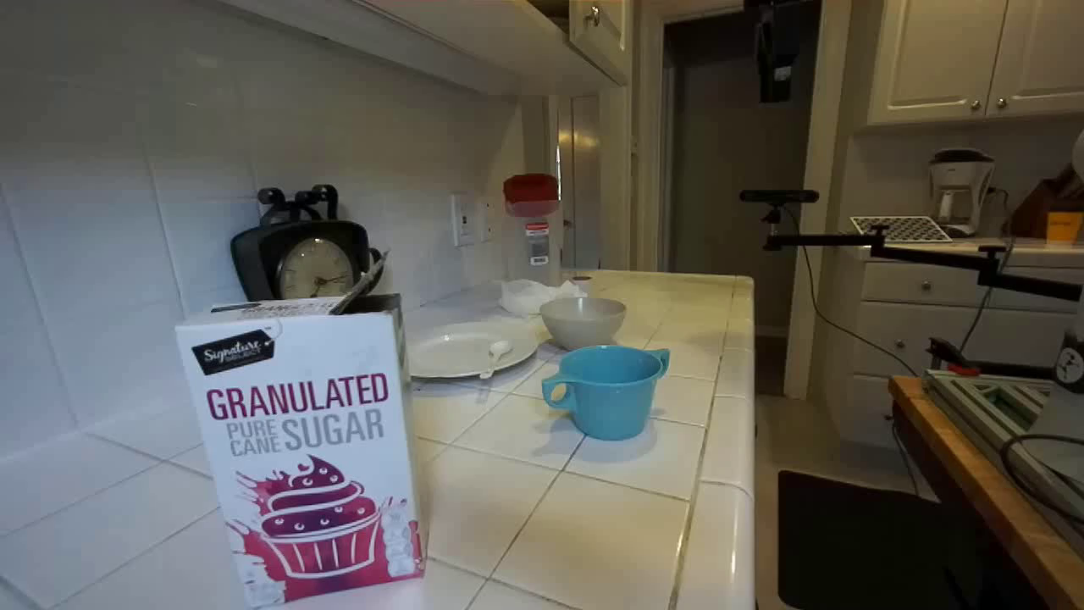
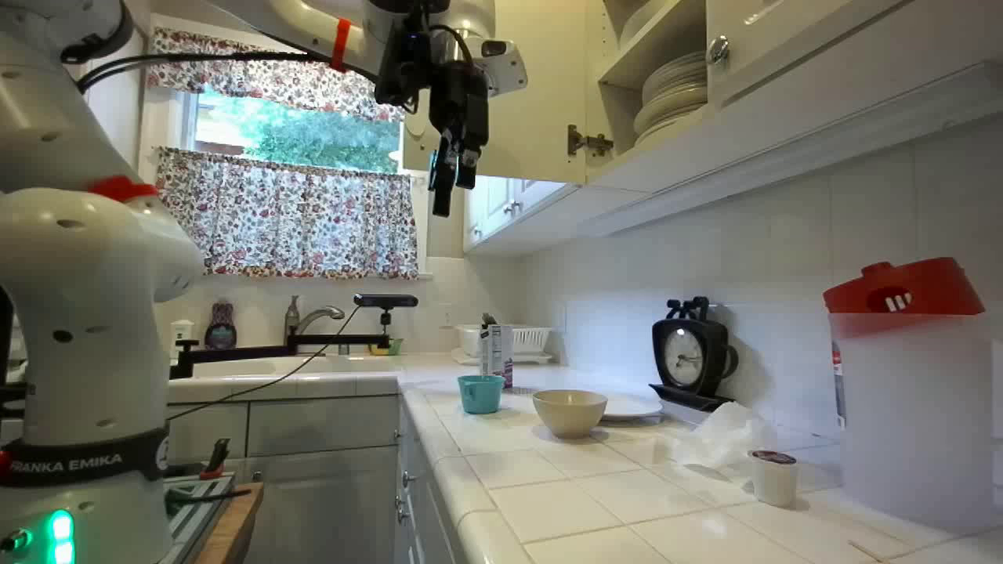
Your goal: Use the plastic spoon to stir the contents of the ceramic bowl
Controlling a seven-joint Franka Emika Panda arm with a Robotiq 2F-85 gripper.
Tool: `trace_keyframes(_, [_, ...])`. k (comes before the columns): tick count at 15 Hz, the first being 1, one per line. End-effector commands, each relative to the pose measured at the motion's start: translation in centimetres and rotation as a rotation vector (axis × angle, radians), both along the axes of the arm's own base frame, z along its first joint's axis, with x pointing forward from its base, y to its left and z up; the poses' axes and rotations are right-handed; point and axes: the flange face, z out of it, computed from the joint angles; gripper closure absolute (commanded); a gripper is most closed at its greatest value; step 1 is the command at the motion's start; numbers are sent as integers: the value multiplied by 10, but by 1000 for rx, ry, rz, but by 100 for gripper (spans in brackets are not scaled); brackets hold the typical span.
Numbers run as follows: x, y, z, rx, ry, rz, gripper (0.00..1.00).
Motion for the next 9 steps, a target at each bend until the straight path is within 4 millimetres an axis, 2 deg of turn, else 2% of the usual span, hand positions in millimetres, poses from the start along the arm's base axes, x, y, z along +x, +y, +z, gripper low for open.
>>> trace_keyframes(1, [0, 0, 0, 0, 1, 0, 0])
trace_keyframes(8, [0, 0, 0, 0, 0, 0, 0])
trace_keyframes(9, [8, -3, -14, 40, -28, -23, 0])
